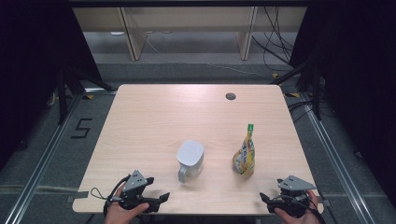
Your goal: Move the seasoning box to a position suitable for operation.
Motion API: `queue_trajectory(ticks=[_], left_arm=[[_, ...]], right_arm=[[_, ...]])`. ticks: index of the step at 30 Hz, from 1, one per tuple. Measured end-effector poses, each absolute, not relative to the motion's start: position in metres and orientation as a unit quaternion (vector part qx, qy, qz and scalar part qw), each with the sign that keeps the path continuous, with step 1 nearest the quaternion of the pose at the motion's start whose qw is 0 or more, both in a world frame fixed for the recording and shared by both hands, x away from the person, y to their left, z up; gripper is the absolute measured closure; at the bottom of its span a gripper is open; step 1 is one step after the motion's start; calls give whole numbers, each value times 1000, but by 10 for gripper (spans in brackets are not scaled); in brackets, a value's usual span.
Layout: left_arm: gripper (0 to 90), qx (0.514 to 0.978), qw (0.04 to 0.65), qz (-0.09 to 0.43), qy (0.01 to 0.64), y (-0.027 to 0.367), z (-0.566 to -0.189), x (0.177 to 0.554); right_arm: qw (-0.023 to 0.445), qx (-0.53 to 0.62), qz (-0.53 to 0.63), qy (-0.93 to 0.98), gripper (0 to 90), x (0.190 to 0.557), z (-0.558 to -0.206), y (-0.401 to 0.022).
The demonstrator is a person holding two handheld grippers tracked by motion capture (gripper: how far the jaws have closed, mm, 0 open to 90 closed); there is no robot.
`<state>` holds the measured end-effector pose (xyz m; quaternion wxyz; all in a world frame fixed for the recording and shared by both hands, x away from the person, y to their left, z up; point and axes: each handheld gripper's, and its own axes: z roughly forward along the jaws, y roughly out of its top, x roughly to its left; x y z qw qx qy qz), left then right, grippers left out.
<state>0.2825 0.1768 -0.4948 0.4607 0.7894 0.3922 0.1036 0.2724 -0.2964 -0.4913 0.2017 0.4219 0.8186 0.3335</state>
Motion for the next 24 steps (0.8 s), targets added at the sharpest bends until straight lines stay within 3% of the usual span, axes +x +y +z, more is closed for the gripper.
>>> queue_trajectory(ticks=[12, 24], left_arm=[[291, 793, 473, 108, 368, 166, -484, 284], [359, 799, 473, 129, 347, 146, -479, 290]], right_arm=[[206, 431, 321, 818, 188, 272, -491, -296], [210, 417, 322, 824, 193, 273, -491, -295]])
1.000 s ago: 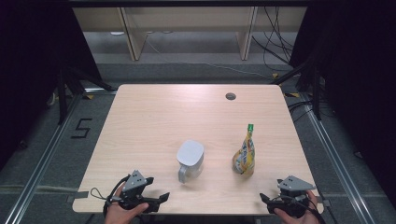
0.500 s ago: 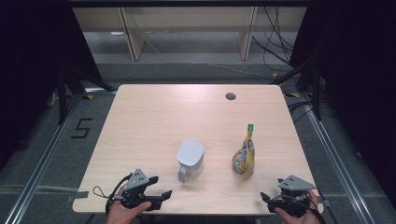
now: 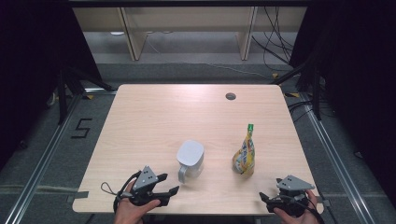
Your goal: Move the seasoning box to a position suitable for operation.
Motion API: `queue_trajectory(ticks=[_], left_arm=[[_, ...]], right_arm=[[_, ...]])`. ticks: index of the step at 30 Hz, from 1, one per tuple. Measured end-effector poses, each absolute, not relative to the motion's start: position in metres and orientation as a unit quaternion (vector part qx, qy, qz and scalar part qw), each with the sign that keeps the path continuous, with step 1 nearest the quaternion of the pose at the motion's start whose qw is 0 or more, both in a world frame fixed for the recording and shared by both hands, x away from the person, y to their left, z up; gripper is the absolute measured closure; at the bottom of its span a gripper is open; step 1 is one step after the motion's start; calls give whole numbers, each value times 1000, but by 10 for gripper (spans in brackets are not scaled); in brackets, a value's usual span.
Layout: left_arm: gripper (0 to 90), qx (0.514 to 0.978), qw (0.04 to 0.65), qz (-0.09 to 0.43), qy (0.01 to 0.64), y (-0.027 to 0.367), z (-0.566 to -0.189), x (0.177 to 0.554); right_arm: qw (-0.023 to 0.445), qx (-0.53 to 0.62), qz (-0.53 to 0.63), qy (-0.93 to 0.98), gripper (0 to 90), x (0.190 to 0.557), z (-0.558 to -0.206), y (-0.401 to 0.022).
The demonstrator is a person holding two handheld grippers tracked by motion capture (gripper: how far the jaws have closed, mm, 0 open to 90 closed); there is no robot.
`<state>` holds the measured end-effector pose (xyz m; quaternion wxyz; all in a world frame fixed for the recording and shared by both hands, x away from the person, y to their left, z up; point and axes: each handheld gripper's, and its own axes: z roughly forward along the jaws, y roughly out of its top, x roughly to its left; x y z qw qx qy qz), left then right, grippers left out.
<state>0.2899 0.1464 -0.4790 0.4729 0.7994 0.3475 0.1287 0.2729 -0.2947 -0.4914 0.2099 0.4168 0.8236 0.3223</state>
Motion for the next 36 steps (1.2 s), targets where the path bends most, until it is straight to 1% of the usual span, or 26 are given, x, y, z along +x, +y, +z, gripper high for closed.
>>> queue_trajectory(ticks=[3, 5, 7, 8, 11, 13, 14, 19, 20, 21, 23, 29, 30, 31, 32, 33, 36], left_arm=[[387, 802, 469, 135, 344, 141, -478, 292], [460, 796, 475, 133, 350, 136, -478, 293], [474, 799, 478, 144, 337, 133, -477, 296], [488, 799, 477, 150, 333, 130, -478, 298], [500, 802, 472, 153, 333, 127, -478, 299], [507, 796, 475, 154, 342, 122, -479, 299], [512, 800, 472, 157, 334, 122, -479, 301], [550, 797, 474, 163, 336, 114, -482, 306], [566, 798, 471, 165, 338, 113, -483, 306], [606, 799, 472, 168, 332, 111, -486, 309], [659, 803, 466, 175, 327, 111, -486, 311], [676, 809, 463, 175, 318, 113, -487, 312], [676, 802, 467, 169, 333, 113, -488, 311], [676, 801, 468, 172, 332, 115, -488, 311], [675, 810, 459, 181, 317, 120, -487, 313], [675, 807, 456, 180, 329, 122, -487, 312], [675, 806, 452, 192, 332, 134, -486, 315]], right_arm=[[215, 412, 325, 824, 193, 274, -492, -295], [216, 410, 325, 824, 192, 274, -492, -295], [217, 409, 325, 824, 192, 274, -492, -295], [208, 420, 322, 822, 193, 273, -491, -295], [208, 420, 322, 823, 194, 273, -491, -295], [212, 417, 324, 822, 193, 273, -492, -295], [213, 414, 325, 823, 193, 274, -492, -295], [208, 420, 328, 820, 194, 273, -492, -294], [212, 414, 329, 822, 193, 274, -492, -294], [214, 412, 330, 822, 193, 274, -492, -295], [216, 412, 333, 820, 193, 274, -492, -295], [210, 418, 336, 818, 193, 273, -491, -294], [203, 428, 334, 815, 193, 271, -490, -293], [212, 418, 337, 817, 193, 273, -490, -294], [199, 420, 343, 817, 193, 273, -491, -294], [199, 420, 343, 817, 193, 273, -491, -294], [212, 416, 337, 818, 193, 273, -491, -295]])
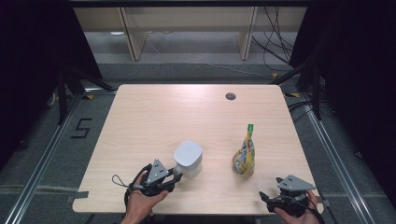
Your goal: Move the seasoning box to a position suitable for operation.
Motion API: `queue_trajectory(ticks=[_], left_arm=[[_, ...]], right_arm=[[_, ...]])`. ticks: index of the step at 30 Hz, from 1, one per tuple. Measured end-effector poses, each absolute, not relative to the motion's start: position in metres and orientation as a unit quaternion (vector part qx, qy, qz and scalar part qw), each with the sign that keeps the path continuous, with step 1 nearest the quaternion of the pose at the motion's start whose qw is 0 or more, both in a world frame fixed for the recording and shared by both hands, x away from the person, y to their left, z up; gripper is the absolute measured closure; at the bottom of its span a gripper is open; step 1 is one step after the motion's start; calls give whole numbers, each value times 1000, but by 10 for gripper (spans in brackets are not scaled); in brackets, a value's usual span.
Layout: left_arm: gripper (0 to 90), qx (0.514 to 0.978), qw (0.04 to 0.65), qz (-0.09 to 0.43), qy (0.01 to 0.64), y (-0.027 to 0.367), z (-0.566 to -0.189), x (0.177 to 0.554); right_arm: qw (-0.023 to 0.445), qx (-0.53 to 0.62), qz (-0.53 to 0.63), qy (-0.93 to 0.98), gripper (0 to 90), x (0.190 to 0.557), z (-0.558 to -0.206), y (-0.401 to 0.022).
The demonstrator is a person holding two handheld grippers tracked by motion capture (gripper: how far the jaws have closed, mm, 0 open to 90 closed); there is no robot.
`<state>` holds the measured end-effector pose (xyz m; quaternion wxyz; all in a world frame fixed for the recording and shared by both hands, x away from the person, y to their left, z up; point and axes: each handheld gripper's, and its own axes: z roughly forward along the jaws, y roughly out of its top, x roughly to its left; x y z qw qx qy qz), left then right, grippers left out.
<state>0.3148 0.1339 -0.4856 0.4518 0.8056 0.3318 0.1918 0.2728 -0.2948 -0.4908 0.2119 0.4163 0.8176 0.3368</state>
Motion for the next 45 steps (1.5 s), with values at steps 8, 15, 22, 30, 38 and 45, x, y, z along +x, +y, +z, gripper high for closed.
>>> queue_trajectory(ticks=[8, 15, 22, 30, 38, 45], left_arm=[[674, 794, 443, 219, 355, 151, -487, 324], [678, 793, 433, 227, 363, 152, -487, 330], [687, 782, 439, 226, 381, 156, -490, 339], [696, 788, 451, 216, 358, 161, -491, 347], [695, 803, 470, 194, 310, 147, -491, 338], [694, 811, 475, 178, 291, 139, -490, 331]], right_arm=[[217, 408, 335, 821, 193, 273, -490, -295], [218, 408, 335, 820, 193, 273, -490, -295], [219, 405, 342, 819, 193, 272, -490, -293], [221, 402, 344, 819, 197, 273, -490, -293], [212, 413, 348, 814, 197, 272, -490, -293], [216, 408, 347, 816, 197, 273, -490, -294]])
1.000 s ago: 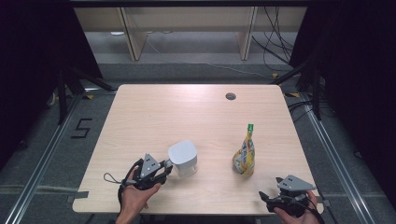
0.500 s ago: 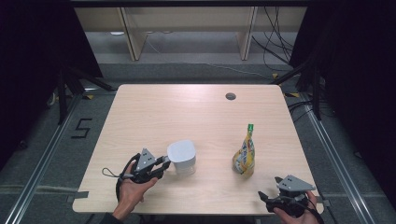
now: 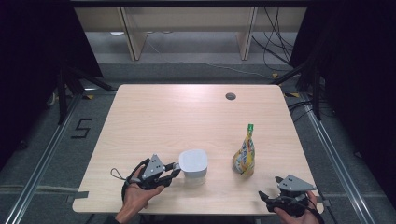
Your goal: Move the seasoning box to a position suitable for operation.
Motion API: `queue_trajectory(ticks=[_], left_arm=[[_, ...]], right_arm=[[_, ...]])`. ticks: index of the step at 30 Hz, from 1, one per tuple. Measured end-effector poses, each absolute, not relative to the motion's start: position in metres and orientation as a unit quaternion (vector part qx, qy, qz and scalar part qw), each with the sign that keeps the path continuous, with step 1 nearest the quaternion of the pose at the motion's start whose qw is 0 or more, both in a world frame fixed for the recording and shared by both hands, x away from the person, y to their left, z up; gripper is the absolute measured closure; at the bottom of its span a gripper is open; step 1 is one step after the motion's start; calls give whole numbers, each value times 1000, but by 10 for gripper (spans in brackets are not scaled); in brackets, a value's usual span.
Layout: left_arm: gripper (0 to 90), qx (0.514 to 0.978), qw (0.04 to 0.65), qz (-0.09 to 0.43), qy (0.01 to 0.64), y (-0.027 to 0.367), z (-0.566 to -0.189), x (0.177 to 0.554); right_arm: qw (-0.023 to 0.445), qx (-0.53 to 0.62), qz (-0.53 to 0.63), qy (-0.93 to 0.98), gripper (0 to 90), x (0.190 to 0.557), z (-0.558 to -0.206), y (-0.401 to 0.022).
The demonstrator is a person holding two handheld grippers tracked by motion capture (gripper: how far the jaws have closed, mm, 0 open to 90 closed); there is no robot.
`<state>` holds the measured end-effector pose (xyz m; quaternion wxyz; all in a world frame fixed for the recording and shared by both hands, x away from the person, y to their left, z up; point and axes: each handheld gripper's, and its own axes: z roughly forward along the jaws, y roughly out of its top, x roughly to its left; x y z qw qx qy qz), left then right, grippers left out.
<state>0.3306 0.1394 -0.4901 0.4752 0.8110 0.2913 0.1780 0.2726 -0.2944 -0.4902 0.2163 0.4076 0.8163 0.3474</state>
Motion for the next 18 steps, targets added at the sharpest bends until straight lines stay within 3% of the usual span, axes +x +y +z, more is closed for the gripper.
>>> queue_trajectory(ticks=[18], left_arm=[[694, 813, 496, 154, 262, 127, -491, 316]], right_arm=[[211, 405, 353, 816, 198, 274, -491, -295]])
